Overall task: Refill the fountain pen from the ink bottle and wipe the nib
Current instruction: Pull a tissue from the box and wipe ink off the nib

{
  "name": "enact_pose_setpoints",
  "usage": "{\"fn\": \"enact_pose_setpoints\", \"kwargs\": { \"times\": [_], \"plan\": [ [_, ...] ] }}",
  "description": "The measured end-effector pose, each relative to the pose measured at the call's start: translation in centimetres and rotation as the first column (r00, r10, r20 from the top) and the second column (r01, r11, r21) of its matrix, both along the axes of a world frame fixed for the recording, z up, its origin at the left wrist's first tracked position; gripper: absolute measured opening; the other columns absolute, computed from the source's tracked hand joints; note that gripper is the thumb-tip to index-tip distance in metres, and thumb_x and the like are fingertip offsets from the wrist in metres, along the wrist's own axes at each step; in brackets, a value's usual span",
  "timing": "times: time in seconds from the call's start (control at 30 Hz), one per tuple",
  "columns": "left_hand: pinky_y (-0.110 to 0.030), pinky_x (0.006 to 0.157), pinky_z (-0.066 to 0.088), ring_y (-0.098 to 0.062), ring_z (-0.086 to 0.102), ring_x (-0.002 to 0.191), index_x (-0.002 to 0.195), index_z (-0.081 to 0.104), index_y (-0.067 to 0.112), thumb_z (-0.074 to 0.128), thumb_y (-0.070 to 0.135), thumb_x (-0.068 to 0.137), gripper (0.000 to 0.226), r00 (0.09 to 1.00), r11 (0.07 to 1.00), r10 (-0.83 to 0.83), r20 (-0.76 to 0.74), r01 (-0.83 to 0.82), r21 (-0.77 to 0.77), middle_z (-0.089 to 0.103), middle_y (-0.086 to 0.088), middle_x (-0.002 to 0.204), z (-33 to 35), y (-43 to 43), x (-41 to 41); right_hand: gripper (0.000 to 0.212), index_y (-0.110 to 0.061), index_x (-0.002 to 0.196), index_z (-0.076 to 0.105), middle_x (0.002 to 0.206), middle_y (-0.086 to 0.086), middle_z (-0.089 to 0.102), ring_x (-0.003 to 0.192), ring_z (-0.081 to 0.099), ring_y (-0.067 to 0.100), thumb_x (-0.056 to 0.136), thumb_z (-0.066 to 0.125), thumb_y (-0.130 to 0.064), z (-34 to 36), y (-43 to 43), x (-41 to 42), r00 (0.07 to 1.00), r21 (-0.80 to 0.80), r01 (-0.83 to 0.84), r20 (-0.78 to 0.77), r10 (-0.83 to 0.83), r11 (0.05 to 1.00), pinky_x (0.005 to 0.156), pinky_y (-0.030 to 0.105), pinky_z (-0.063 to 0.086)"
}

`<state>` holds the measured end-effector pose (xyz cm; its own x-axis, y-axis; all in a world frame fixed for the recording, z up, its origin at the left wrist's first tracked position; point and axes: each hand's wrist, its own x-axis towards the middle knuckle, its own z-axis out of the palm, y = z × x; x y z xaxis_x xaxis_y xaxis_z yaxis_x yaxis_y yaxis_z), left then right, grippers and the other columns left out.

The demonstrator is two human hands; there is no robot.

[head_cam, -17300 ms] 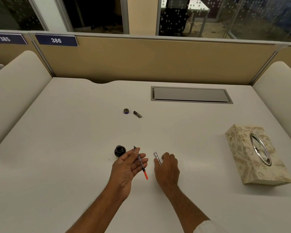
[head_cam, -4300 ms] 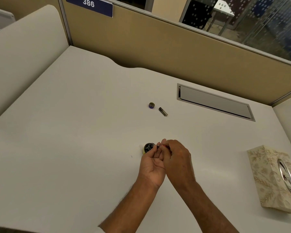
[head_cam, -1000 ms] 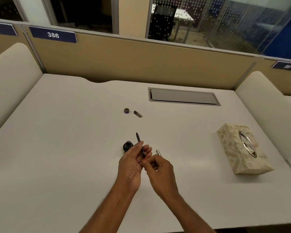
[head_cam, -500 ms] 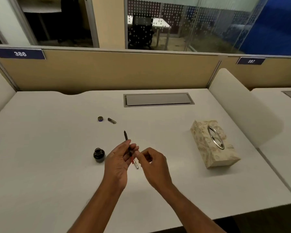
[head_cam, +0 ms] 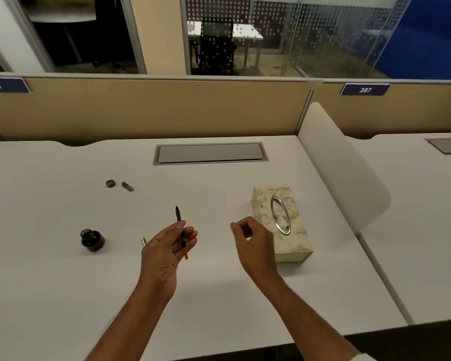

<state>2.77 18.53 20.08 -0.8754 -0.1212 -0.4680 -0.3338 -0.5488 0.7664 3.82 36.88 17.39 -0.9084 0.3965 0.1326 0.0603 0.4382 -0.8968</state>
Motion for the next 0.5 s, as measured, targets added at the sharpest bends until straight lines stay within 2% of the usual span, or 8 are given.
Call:
{"fn": "enact_pose_setpoints", "kwargs": {
  "times": [0.13, 0.27, 0.37, 0.5],
  "plan": [
    [-0.039, 0.088, 0.062, -0.034, 0.075, 0.092, 0.105, 0.072, -0.004, 0.072, 0.007, 0.090, 0.019, 1.000, 0.999, -0.022, 0.005, 0.022, -0.028, 0.077, -0.017, 0.088, -0.3, 1.5, 0.1, 0.013, -0.021, 0.080, 0.062, 0.073, -0.009, 0.065, 0.070, 0.062, 0.009, 0.093, 0.066, -0.020, -2.1, 4.1, -0.3, 0.988, 0.146, 0.152, -0.042, -0.147, 0.978, 0.065, 0.036, 0.055],
    [-0.039, 0.085, 0.062, -0.036, 0.076, 0.095, 0.104, 0.073, -0.003, 0.072, 0.007, 0.090, 0.017, 0.997, 0.995, -0.075, 0.016, 0.076, -0.064, 0.078, -0.020, 0.092, -1.1, 2.9, -0.5, 0.004, -0.017, 0.093, 0.065, 0.088, 0.000, 0.067, 0.084, 0.063, 0.021, 0.090, 0.068, -0.015, -3.9, 7.2, -1.2, 0.962, 0.285, 0.274, -0.090, -0.259, 0.918, 0.070, 0.040, 0.055],
    [-0.039, 0.084, 0.060, -0.036, 0.076, 0.095, 0.103, 0.074, -0.003, 0.072, 0.007, 0.091, 0.016, 0.994, 0.990, -0.107, 0.022, 0.108, -0.089, 0.078, -0.022, 0.095, -1.6, 4.0, -0.9, 0.014, -0.011, 0.102, 0.067, 0.095, 0.006, 0.069, 0.089, 0.062, 0.028, 0.088, 0.070, -0.015, -4.8, 8.9, -2.2, 0.954, 0.398, 0.295, -0.080, -0.288, 0.869, 0.070, 0.040, 0.054],
    [-0.039, 0.086, 0.060, -0.034, 0.077, 0.093, 0.100, 0.074, -0.001, 0.072, 0.007, 0.091, 0.013, 0.990, 0.984, -0.134, 0.033, 0.137, -0.114, 0.079, -0.022, 0.095, -1.9, 5.5, -1.4, 0.022, -0.007, 0.104, 0.068, 0.098, 0.011, 0.070, 0.089, 0.062, 0.033, 0.087, 0.073, -0.020, -6.1, 9.9, -3.4, 0.956, 0.473, 0.264, -0.015, -0.292, 0.841, 0.073, 0.043, 0.054]
  ]
}}
